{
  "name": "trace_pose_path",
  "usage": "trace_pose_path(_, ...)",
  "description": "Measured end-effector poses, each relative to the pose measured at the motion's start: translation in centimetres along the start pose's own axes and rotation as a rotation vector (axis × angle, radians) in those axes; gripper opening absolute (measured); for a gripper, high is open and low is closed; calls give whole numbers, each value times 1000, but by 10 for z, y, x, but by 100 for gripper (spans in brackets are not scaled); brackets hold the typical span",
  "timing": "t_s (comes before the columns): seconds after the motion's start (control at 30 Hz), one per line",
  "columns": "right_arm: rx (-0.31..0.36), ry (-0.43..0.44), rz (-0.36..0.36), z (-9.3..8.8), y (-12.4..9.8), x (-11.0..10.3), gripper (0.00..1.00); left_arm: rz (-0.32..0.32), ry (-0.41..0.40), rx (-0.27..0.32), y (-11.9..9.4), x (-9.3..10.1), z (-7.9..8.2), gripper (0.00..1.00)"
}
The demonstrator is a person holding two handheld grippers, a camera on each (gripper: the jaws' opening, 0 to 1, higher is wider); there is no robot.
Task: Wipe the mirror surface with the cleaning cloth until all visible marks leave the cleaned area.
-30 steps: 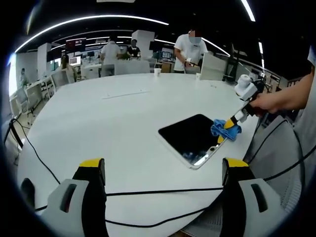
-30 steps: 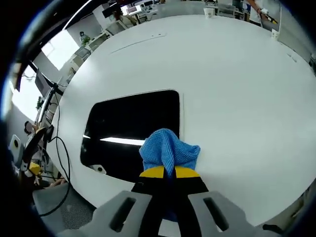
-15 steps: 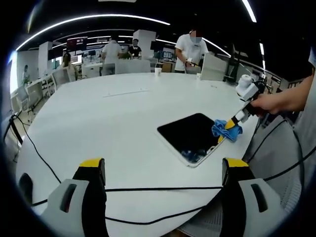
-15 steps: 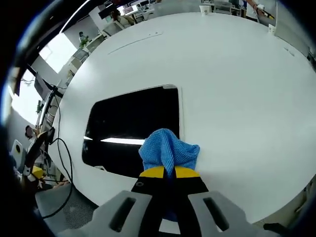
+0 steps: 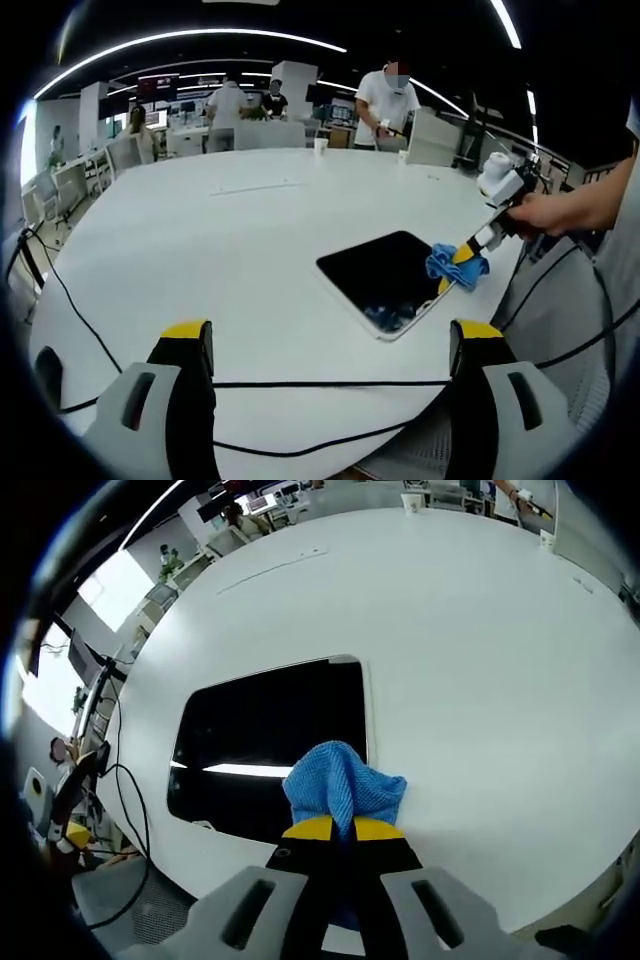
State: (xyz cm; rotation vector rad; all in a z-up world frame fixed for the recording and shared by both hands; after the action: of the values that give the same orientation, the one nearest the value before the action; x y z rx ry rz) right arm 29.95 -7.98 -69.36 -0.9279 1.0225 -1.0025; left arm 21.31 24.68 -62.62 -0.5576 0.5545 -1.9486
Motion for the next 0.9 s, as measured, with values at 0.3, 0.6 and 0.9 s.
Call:
trace_pose_path(0.3, -21, -3, -14, -2, 2, -6, 0, 4, -8, 0, -2, -2, -3, 98)
trace_pose_path(0.6, -19, 13, -2, -1, 7, -17, 0, -2, -9, -3, -1, 1, -4, 98)
trace_pose_path(0.9, -24, -23, 7, -1, 12, -38, 0, -10, -4, -11, 0, 3, -4, 97)
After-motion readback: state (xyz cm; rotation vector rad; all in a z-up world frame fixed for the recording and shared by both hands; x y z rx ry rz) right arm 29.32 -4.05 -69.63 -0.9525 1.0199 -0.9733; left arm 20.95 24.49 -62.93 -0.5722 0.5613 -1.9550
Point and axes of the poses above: the point that each gripper's makers call its tool centre point, and the gripper's own axes: y roughly forward along the fingers, x roughly to its right, z roughly out of its top, the point moved 5 cm from there along -y, roughly backward along the fingers, and after that the axes turned 9 degrees about -x, right-handed, at the moved point
